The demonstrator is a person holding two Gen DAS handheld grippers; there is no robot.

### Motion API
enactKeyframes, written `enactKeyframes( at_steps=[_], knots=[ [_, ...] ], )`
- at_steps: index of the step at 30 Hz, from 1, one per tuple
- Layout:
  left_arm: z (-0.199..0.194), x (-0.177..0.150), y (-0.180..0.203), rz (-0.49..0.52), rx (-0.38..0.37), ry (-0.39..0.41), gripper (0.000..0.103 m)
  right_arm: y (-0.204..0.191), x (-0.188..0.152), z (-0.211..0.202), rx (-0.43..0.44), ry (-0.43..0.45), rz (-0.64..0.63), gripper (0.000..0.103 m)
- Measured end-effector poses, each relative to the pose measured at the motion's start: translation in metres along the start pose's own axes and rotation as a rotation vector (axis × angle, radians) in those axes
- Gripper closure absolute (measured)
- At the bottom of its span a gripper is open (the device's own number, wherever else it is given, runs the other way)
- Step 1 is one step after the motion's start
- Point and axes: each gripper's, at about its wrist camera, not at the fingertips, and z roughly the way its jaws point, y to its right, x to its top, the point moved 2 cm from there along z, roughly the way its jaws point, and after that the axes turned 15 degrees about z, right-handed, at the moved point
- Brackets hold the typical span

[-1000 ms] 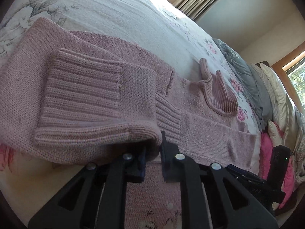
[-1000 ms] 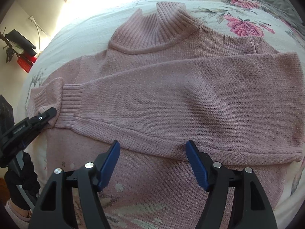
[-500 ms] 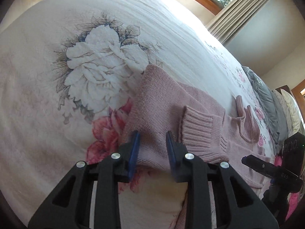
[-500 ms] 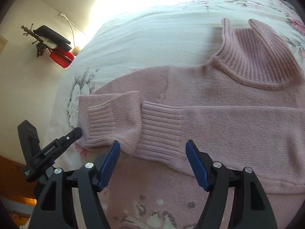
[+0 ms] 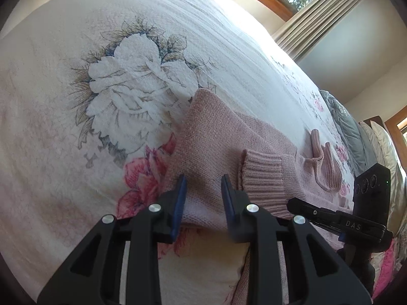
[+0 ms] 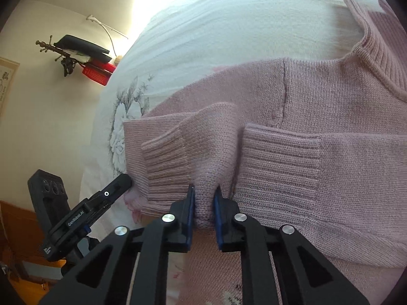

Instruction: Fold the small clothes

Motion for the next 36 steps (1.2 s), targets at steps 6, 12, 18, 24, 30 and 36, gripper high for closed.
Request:
enactKeyframes(
  at_steps=[6,12,18,24,30,36],
  knots=[
    [-0.002,0.009,0.027,0.073,-0.014,0.02,0.076,0.016,0.003,-0.068,-0.006,0.113,0.001,0.09],
    [0.019,0.006,0.066,0.147,-0.034,-0.006,0.075,0.057,0.007,-0.118,-0.088,0.209,0.037,0.09],
    [0.044,-0.002,0.1,0.229,-0.02,-0.049,0.075,0.119,0.006,-0.143,-0.189,0.258,0.124,0.09],
    [0.064,-0.009,0.12,0.299,0.01,-0.087,0.074,0.166,0.007,-0.136,-0.298,0.274,0.203,0.09],
    [0.073,-0.008,0.127,0.337,0.062,-0.114,0.074,0.162,0.008,-0.133,-0.363,0.273,0.166,0.077],
    [0.054,0.007,0.149,0.323,0.033,-0.069,0.07,0.098,0.0,-0.122,-0.325,0.219,-0.025,0.055]
  ],
)
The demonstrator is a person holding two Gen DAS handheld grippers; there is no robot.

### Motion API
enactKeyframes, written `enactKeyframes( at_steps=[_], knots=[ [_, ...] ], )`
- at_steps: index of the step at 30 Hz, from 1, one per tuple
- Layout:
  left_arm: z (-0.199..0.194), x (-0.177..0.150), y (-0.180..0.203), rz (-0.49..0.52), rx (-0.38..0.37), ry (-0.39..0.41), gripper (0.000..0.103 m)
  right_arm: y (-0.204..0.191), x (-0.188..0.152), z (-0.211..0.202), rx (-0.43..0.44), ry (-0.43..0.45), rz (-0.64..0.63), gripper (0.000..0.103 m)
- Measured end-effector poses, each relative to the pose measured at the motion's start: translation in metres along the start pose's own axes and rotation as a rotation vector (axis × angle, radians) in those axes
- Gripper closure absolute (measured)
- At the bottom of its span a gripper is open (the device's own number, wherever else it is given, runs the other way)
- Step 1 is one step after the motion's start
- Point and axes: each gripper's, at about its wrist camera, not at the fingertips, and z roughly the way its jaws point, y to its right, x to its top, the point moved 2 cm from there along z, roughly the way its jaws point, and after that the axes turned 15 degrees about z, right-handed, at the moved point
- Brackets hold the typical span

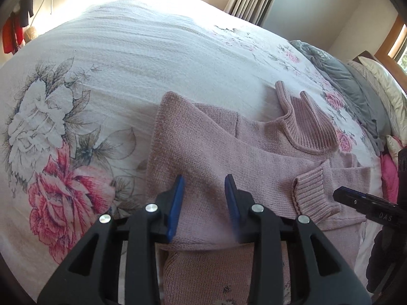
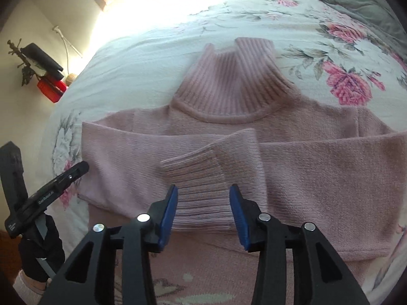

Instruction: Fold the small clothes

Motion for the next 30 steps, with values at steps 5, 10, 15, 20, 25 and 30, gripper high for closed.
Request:
enactKeyframes(
  at_steps=[5,10,15,20,25,30],
  knots=[
    [0.017,0.005,0.024,0.028,-0.016,-0.03,0.069,-0.034,-0.023,0.04,-0.115,-0.07,-0.114,0.043],
    [0.043,-0.006,0.024,0.026,-0.003,-0.087,0.07,-0.032,-0.031,0.062,-0.229,-0.052,-0.174,0.053],
    [0.049,-0.012,0.025,0.06,0.016,-0.081,0.069,-0.013,-0.024,0.042,-0.123,-0.062,-0.135,0.09],
    [0.049,-0.012,0.021,0.037,0.006,-0.081,0.069,0.025,-0.004,-0.011,0.008,0.008,-0.004,0.091],
    [0.051,-0.011,0.022,0.039,0.017,-0.08,0.069,0.089,0.011,-0.056,0.045,0.06,0.156,0.091],
    [0.054,-0.007,0.027,0.052,0.031,-0.088,0.066,0.175,0.018,-0.063,-0.068,0.053,0.371,0.091]
  ],
)
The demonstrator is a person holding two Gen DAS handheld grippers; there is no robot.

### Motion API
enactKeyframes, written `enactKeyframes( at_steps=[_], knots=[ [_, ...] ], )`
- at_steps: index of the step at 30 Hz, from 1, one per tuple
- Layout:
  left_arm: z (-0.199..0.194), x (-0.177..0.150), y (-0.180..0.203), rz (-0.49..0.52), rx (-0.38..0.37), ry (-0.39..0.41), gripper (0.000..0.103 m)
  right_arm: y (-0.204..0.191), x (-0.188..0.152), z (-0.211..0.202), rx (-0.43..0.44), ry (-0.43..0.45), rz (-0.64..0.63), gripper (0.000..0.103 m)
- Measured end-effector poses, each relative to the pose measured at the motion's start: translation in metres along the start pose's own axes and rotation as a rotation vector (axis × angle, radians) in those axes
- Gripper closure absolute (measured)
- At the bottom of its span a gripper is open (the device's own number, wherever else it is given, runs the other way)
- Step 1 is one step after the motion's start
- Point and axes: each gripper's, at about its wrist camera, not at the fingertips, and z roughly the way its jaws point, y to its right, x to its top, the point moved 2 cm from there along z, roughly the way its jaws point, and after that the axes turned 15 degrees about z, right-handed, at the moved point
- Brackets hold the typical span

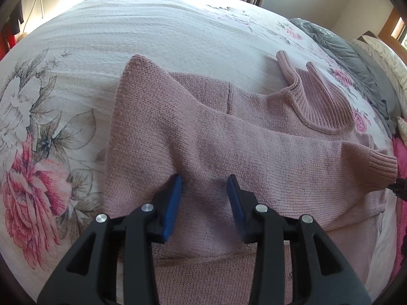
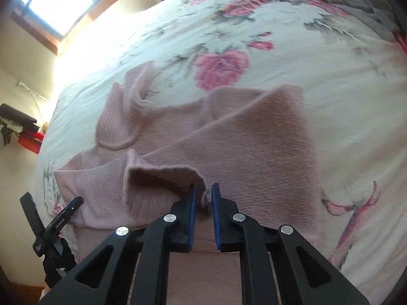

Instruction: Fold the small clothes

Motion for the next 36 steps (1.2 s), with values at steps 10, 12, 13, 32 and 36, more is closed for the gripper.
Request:
enactKeyframes(
  at_steps=[10,12,13,32,36],
  knots=[
    [-0.01,0.022,0.039,0.027,-0.06,0.052,0.064,-0.019,-0.009,0.0,0.097,-0.01,-0.17,0.085],
    [-0.002,0.024,0.051,0.049,-0.068,0.037,0.064,-0.033,-0.013,0.011,0.073,-0.016,-0.217,0.083],
    [0.002,0.024,0.055,0.057,-0.067,0.029,0.064,-0.034,-0.012,0.017,0.043,-0.011,-0.227,0.082],
    [0.025,0.1,0.05,0.072,-0.154,0.061,0.06,-0.096,0.051,0.042,0.13,-0.07,-0.254,0.053],
    [0.047,0.142,0.069,0.112,-0.162,0.032,0.057,-0.13,0.089,0.066,0.141,-0.085,-0.234,0.039]
  ],
)
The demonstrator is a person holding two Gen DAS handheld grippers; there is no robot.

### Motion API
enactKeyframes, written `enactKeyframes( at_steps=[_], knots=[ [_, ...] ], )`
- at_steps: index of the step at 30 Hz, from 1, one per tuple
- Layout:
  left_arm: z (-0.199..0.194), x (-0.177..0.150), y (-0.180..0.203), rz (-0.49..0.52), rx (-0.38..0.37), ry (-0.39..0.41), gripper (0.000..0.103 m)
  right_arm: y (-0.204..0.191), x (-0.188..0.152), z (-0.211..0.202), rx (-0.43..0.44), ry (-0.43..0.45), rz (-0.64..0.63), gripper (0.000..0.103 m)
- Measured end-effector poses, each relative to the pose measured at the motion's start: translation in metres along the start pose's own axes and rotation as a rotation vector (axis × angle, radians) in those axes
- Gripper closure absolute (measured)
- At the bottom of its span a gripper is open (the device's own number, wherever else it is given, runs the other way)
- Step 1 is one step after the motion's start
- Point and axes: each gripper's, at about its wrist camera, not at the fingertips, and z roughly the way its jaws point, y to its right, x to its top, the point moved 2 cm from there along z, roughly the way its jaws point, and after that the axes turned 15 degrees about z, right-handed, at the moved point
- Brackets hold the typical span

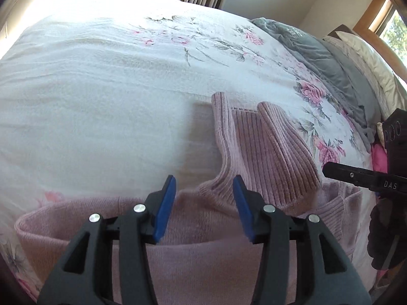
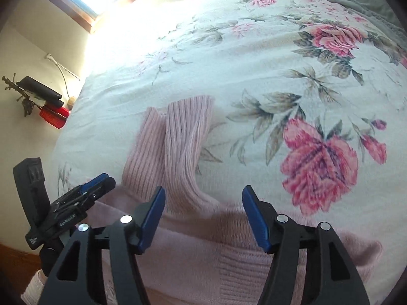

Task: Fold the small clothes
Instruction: 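Grasp the ribbed hem with the left tool while the right tool grasps it too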

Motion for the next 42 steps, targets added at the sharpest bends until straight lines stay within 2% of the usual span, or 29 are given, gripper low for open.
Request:
enactKeyframes(
  at_steps=[5,8,9,11,12,13,14,18,22,26,30,33,36,39,40,42],
  knots=[
    [0.038,0.032,-0.002,-0.004,-0.03,-0.068,0.053,-0.017,0.035,0.042,-0.076,-0.055,0.005,0.032],
    [0.054,0.039,-0.004,-0.042,-0.055,-0.094,0.054,-0.019,0.043,0.054,-0.041,-0.082,0.028,0.032],
    [0.056,0.04,-0.005,-0.059,-0.073,-0.092,0.056,-0.019,0.044,0.056,-0.03,-0.083,0.029,0.035],
    [0.059,0.042,-0.004,-0.071,-0.092,-0.085,0.065,-0.019,0.044,0.058,-0.043,-0.079,0.018,0.062],
    [0.06,0.043,-0.003,-0.073,-0.093,-0.088,0.078,-0.019,0.043,0.059,-0.044,-0.086,0.012,0.083],
    [0.061,0.043,-0.003,-0.081,-0.101,-0.091,0.092,-0.019,0.041,0.058,-0.021,-0.091,0.01,0.091],
    [0.06,0.043,-0.004,-0.098,-0.112,-0.089,0.095,-0.02,0.039,0.052,0.0,-0.076,0.004,0.091],
    [0.034,0.038,-0.006,-0.129,-0.165,0.01,0.096,-0.026,0.027,0.018,0.104,-0.013,-0.055,0.092],
    [-0.009,0.018,0.001,-0.067,-0.221,0.127,0.096,-0.03,0.004,-0.018,0.219,0.013,-0.122,0.092],
    [-0.041,-0.017,0.002,-0.018,-0.27,0.17,0.095,-0.024,-0.028,-0.04,0.25,0.008,-0.197,0.092],
    [-0.051,-0.057,0.004,-0.005,-0.304,0.138,0.091,-0.013,-0.066,-0.048,0.242,-0.04,-0.245,0.089],
    [-0.052,-0.088,0.008,0.034,-0.324,0.077,0.088,-0.006,-0.099,-0.047,0.181,-0.096,-0.321,0.081],
    [-0.052,-0.117,0.006,0.058,-0.358,0.003,0.087,0.008,-0.121,-0.051,0.164,-0.155,-0.331,0.072],
    [-0.056,-0.125,-0.006,0.029,-0.375,-0.009,0.087,0.019,-0.124,-0.06,0.185,-0.161,-0.292,0.061],
    [-0.055,-0.122,-0.01,0.011,-0.368,-0.007,0.086,0.021,-0.119,-0.062,0.194,-0.15,-0.261,0.052],
    [-0.049,-0.11,-0.016,-0.034,-0.361,0.003,0.082,0.024,-0.105,-0.057,0.209,-0.136,-0.191,0.049]
  ],
)
